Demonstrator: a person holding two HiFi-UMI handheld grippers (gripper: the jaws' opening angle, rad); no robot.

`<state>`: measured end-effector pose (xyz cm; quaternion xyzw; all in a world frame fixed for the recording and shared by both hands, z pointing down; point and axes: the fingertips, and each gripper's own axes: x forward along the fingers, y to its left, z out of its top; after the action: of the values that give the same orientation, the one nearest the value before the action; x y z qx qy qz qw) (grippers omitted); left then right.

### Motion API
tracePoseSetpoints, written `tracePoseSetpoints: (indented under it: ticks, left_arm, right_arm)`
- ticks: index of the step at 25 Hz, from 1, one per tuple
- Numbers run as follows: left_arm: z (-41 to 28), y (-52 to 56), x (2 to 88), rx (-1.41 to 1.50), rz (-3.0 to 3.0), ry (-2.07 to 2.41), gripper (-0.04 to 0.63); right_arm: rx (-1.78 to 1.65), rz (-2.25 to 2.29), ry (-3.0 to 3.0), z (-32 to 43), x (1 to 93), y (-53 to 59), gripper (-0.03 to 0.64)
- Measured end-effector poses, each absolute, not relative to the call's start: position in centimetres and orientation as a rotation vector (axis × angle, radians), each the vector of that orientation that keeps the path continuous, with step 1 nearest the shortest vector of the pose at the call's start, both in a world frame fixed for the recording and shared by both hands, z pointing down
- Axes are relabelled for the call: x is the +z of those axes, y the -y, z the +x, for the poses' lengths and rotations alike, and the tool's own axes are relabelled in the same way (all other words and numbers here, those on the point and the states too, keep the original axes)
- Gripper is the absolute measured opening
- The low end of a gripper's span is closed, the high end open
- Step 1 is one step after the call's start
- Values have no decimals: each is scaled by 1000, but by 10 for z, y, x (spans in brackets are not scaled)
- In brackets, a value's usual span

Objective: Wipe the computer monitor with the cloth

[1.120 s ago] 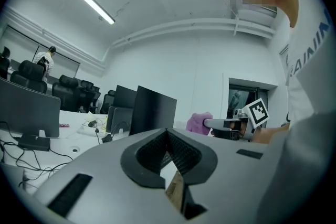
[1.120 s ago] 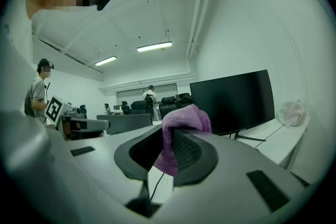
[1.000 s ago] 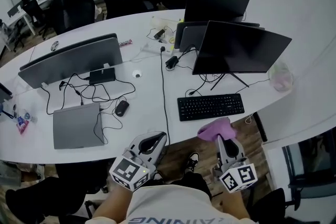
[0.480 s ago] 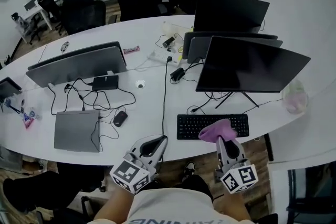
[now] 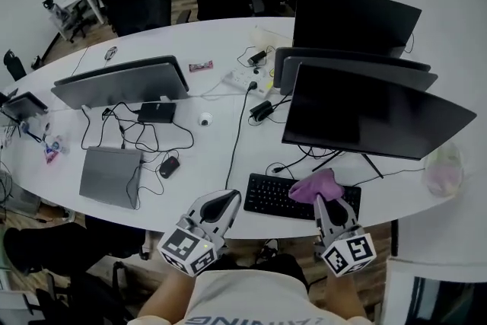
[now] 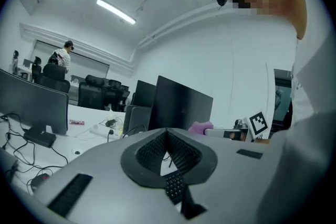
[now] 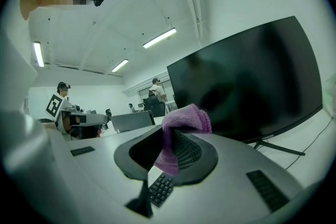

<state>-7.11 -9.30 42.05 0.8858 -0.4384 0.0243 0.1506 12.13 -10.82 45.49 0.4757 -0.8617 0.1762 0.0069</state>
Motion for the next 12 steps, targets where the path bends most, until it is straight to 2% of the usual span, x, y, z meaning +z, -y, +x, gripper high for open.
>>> tracePoseSetpoints:
  ticks: [6,12]
  left_arm:
    - [-67,100,422,103,2498,1377,9]
    - [-73,112,421,86,2521,1348,9]
  right_arm:
    - [566,1391,2704,130,475,139,63]
    - [613,1357,2668,106,485,148,63]
